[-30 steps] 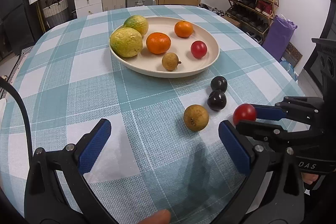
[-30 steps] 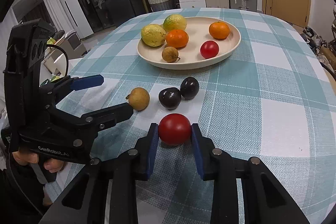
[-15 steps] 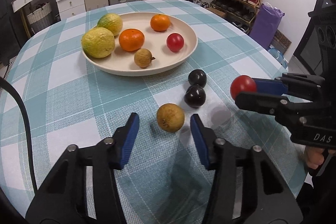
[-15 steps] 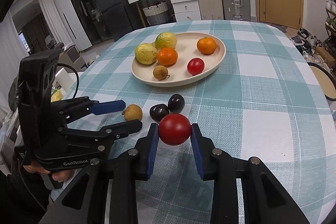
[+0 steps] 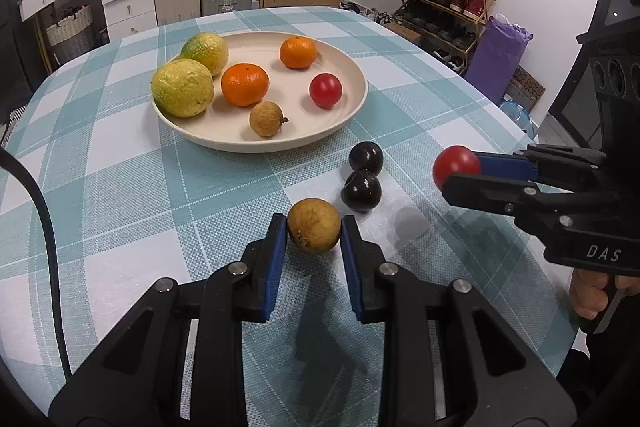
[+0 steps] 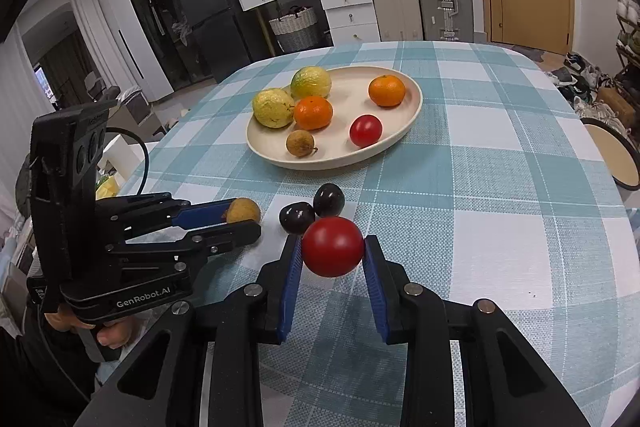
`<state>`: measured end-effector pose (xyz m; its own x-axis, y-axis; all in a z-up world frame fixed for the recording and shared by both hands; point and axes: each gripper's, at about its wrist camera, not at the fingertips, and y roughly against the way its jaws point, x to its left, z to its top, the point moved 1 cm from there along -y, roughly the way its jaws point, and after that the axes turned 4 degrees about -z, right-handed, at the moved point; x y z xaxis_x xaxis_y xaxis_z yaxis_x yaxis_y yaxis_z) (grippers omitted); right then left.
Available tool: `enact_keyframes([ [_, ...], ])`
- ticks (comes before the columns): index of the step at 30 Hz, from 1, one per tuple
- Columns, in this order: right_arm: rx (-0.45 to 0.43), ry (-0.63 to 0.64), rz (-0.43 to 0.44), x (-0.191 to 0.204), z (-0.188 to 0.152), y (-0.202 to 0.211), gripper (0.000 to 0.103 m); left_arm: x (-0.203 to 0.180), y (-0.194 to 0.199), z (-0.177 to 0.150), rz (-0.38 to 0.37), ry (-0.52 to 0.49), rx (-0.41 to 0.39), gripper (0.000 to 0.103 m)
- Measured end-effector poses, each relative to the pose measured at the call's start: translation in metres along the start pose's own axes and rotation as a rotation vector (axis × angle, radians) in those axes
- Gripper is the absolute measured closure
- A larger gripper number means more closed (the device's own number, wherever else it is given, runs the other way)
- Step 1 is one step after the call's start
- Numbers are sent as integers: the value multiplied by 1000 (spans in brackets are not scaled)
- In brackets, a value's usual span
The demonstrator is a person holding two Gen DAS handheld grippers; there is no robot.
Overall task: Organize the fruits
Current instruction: 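Grasp the small brown pear with the left tool while the right tool grasps the red tomato, then carry the small pear and red tomato over the cream plate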
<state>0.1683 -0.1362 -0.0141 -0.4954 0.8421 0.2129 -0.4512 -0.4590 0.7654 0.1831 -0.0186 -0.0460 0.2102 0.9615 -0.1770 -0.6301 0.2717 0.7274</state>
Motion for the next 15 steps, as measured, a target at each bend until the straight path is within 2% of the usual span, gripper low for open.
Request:
enact_keyframes([
  [15,-57,-27,4,-6,6,5,71,12,43,12,30,33,-150,79],
])
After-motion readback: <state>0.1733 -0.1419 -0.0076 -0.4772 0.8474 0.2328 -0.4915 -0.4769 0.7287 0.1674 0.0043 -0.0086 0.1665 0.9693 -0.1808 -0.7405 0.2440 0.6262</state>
